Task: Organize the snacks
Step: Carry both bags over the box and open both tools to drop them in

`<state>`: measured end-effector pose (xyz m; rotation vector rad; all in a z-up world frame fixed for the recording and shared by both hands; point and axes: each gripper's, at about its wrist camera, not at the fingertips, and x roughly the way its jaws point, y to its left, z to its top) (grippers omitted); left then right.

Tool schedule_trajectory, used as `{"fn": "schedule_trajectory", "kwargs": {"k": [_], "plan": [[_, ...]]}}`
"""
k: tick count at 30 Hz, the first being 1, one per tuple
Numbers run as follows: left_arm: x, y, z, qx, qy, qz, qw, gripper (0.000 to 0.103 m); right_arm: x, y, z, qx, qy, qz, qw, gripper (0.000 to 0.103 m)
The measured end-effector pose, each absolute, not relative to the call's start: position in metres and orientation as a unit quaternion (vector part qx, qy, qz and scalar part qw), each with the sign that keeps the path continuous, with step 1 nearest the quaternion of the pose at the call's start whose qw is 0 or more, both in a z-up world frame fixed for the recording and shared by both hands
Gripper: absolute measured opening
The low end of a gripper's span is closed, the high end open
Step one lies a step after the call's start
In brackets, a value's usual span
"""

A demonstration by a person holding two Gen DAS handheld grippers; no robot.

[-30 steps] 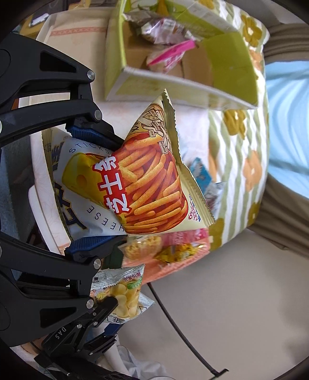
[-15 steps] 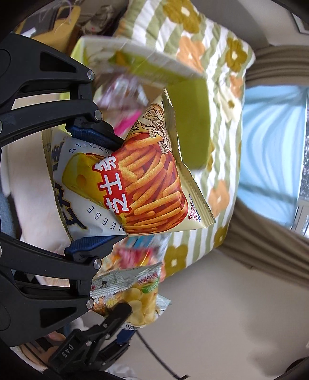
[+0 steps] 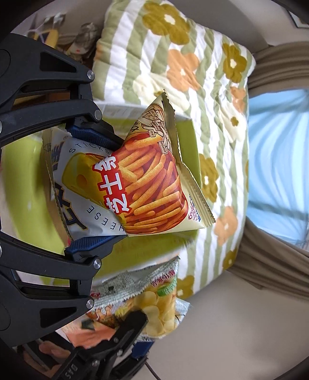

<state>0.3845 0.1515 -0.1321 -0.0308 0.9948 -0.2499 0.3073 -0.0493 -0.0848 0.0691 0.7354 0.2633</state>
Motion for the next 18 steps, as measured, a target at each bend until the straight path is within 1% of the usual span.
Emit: {"fn": "schedule_trajectory", "kwargs": {"k": [6,9,10,11,13,18], "plan": [[0.415,0.162,-0.163,-0.006,0.506,-0.119,0.854,0.062,0.329,-0.019,-0.096,0.034,0.384,0.12,0.915,0.057],[0.422,0.162,-0.174,-0.005,0.52,-0.108,0.847,0.067,0.337,-0.011,-0.098,0.024,0.388,0.119,0.914,0.057],[0.424,0.162,-0.178,-0.001,0.524,-0.102,0.846,0.075,0.34,-0.009,-0.1,0.022,0.389,0.121,0.913,0.057],[0.424,0.16,-0.18,0.003,0.524,-0.098,0.846,0.088,0.343,-0.008,-0.101,0.02,0.39,0.123,0.912,0.057],[0.423,0.16,-0.181,0.013,0.519,-0.082,0.851,0.101,0.35,-0.009,-0.104,0.016,0.39,0.129,0.912,0.057],[0.413,0.167,-0.183,-0.005,0.522,-0.067,0.85,0.101,0.366,-0.011,-0.114,0.022,0.399,0.141,0.906,0.057]]}}
